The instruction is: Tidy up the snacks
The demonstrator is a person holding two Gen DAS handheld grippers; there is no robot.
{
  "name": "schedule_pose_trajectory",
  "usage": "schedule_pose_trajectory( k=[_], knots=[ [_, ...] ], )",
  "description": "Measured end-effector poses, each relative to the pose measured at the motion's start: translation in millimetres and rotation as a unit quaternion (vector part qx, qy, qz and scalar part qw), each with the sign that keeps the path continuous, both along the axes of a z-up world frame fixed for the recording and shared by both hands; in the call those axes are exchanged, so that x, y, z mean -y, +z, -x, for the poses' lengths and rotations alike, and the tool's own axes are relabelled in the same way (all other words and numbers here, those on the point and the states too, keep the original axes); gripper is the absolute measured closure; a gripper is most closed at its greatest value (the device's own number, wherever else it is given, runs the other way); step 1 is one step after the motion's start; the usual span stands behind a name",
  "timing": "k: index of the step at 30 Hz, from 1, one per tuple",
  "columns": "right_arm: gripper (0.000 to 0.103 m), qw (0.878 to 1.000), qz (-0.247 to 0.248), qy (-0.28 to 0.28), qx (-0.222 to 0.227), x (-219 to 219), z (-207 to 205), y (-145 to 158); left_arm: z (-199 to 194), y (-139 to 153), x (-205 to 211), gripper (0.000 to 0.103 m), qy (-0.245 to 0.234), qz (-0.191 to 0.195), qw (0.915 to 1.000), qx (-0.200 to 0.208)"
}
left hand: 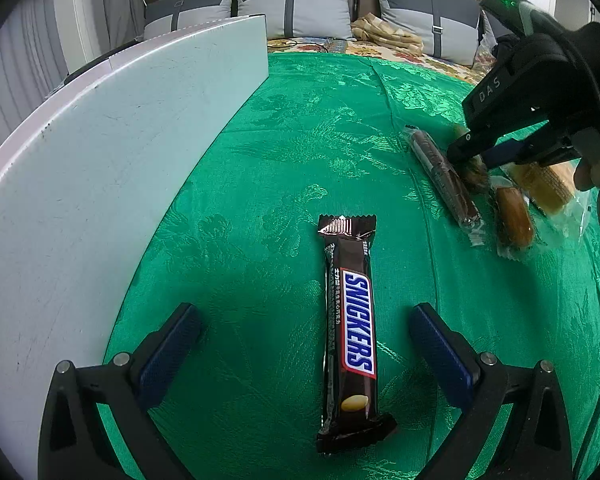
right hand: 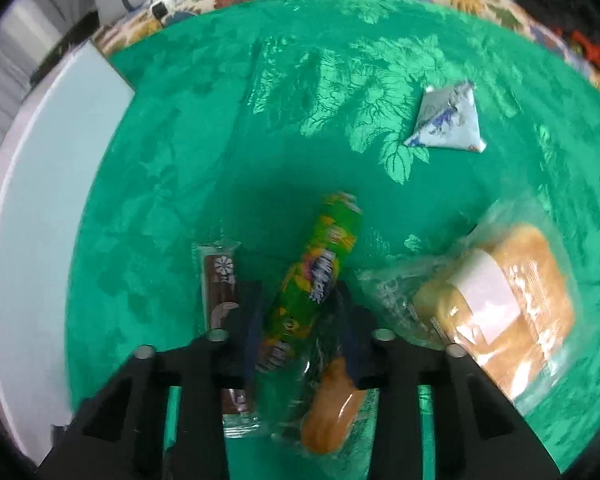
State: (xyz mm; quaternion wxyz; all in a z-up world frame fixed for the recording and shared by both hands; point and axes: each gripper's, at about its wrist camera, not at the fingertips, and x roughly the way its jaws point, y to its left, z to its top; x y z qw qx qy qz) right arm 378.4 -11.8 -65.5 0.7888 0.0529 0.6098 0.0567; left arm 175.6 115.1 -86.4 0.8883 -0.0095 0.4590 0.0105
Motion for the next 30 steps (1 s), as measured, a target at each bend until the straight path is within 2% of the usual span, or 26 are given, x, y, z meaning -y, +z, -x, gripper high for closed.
schedule_pose_trajectory(
  k=[2,6,9,12,14,16,20,22,24,26,27,30],
  knots=[
    [0.080,0.999,-0.049,-0.010,0.000,2.8,3.2,5.1,0.8,0.6,-0.9,0.000,0.000,0.000,1.0000,0.000],
    [0.080,0.987,-0.151,-0.016,0.052,32.0,18.8,60.7,-0.4,0.4,0.5,0.000,0.000,0.000,1.0000,0.000],
    [0.080,0.981,-0.176,0.008,0.080,60.0,44.1,102.3,-0.1,0.4,-0.1,0.000,0.000,0.000,1.0000,0.000],
    [0.080,0.980,-0.176,0.027,0.086,91.9,83.6,121.9,0.0,0.4,-0.2,0.000,0.000,0.000,1.0000,0.000],
    [0.079,0.985,-0.149,0.037,0.077,119.2,117.6,119.2,0.1,0.4,-0.4,0.000,0.000,0.000,1.0000,0.000],
    [0.079,0.992,-0.088,0.052,0.068,130.1,143.4,99.0,0.1,0.4,-0.4,0.000,0.000,0.000,1.0000,0.000],
    [0.079,0.997,0.023,0.054,0.040,153.5,197.5,38.2,-0.4,0.5,0.1,0.000,0.000,0.000,1.0000,0.000],
    [0.079,0.996,0.058,0.052,0.052,161.4,210.7,15.9,0.2,0.3,-0.4,0.000,0.000,0.000,1.0000,0.000],
    [0.076,0.991,0.066,0.051,0.103,163.1,225.3,10.4,0.1,0.3,-0.3,0.000,0.000,0.000,1.0000,0.001],
    [0.057,0.986,0.080,0.042,0.141,162.0,229.8,8.0,-0.3,0.5,0.0,0.000,0.000,0.000,1.0000,0.000],
    [0.039,0.985,0.082,0.034,0.150,162.0,231.7,6.8,0.3,0.3,-0.5,0.000,0.000,0.000,1.0000,0.000],
    [0.029,0.983,0.075,0.015,0.168,166.8,225.4,1.9,0.2,0.5,-0.5,0.000,0.000,0.000,1.0000,0.000]
  ],
)
